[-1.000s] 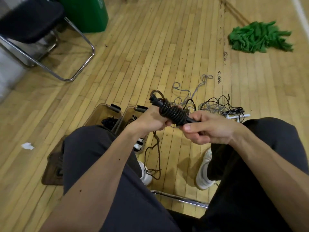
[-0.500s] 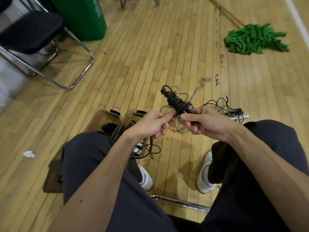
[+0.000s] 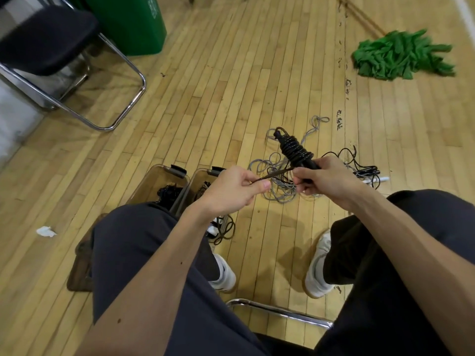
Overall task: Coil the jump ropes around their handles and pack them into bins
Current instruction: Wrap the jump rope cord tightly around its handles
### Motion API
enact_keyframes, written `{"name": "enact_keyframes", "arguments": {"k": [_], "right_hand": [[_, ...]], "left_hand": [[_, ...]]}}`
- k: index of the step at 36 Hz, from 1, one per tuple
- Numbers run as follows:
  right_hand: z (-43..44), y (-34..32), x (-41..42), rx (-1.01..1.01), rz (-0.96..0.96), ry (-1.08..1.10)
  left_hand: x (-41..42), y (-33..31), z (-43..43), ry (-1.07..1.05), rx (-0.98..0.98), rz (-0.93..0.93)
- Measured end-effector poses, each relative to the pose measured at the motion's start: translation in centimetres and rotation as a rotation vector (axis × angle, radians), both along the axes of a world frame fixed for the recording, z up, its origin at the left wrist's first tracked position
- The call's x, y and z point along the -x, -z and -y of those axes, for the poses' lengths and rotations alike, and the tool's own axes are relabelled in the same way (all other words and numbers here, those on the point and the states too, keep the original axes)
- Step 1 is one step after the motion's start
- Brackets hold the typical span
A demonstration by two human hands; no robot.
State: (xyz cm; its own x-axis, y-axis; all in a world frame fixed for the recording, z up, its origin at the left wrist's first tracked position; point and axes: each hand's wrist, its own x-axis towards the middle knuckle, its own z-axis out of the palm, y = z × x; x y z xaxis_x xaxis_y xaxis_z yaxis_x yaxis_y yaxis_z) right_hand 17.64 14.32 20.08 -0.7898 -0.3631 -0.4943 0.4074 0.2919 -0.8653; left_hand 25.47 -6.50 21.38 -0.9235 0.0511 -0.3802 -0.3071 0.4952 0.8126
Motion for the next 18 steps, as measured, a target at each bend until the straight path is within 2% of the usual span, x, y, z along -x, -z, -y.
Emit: {"name": "enact_keyframes", "arguments": {"k": [6, 10, 18], "right_hand": [[-0.5, 1.0, 0.1, -0.149, -0.08, -0.062], [-0.6, 2.0, -0.3, -0.269, -0.102, -0.144], [-0.2, 2.8, -1.0, -0.337, -0.087, -0.27]], "left_hand": [[0.0, -0.3, -0.3, 0.086, 0.29, -0.178], [-0.2, -0.4, -1.1, 0.244, 0.568, -0.344], [-0.1, 0.1, -1.2, 0.364, 0.71, -0.735]]}}
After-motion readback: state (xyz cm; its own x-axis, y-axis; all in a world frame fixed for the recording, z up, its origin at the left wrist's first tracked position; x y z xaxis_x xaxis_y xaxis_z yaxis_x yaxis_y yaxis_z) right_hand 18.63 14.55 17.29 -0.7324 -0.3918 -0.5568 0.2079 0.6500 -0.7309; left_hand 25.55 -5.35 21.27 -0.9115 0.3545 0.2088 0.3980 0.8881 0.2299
